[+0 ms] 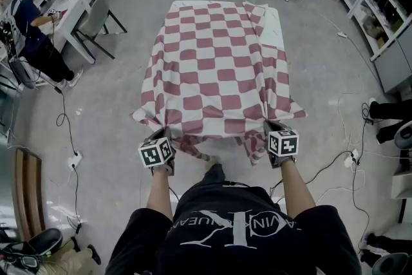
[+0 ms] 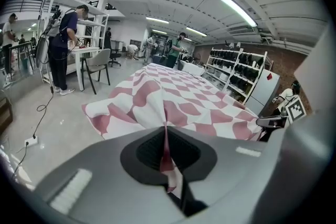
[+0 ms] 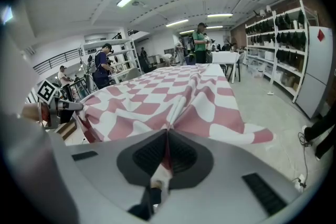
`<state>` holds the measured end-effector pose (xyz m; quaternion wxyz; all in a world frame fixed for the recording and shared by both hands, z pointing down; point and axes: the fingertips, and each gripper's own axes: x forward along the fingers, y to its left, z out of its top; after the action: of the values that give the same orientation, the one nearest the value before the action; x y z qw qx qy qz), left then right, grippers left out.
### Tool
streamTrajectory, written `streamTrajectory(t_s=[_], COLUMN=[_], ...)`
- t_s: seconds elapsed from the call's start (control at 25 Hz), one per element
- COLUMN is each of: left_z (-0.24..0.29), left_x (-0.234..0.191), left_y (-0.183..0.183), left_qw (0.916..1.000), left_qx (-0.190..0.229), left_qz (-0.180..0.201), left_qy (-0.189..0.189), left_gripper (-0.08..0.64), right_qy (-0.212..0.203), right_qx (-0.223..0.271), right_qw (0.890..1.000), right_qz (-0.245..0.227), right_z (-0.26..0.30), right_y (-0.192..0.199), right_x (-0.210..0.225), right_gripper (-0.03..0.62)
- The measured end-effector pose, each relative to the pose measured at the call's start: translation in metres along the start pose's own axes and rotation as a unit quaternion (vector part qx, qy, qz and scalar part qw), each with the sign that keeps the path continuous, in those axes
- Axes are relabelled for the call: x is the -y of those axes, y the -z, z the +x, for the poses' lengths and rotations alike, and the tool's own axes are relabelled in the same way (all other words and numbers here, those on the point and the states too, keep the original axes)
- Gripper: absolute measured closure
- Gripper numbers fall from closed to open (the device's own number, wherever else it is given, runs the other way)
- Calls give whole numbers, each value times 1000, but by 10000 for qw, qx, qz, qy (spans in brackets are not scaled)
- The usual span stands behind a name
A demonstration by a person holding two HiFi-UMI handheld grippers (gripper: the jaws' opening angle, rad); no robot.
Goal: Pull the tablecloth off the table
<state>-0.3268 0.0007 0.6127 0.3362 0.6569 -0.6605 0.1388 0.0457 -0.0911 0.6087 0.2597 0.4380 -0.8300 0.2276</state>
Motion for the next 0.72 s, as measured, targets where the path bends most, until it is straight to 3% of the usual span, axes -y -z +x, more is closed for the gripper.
streamTrajectory(t_s=[0.2,0.72], left_z=[-5,-28], left_x=[1,19], left_y=[-14,-50], left_qw=[9998,9982], left_qx=[117,480], left_qz=[-4,175], left_qy=[-135,-316], left_gripper=[546,546], right_qy=[-194,-452], right_qx=[193,613], right_qw=[9996,9970], right_qz=[116,-159], right_z=[-9,-29], right_y=[-9,-38], right_x=[-3,-1], right_gripper=[577,577])
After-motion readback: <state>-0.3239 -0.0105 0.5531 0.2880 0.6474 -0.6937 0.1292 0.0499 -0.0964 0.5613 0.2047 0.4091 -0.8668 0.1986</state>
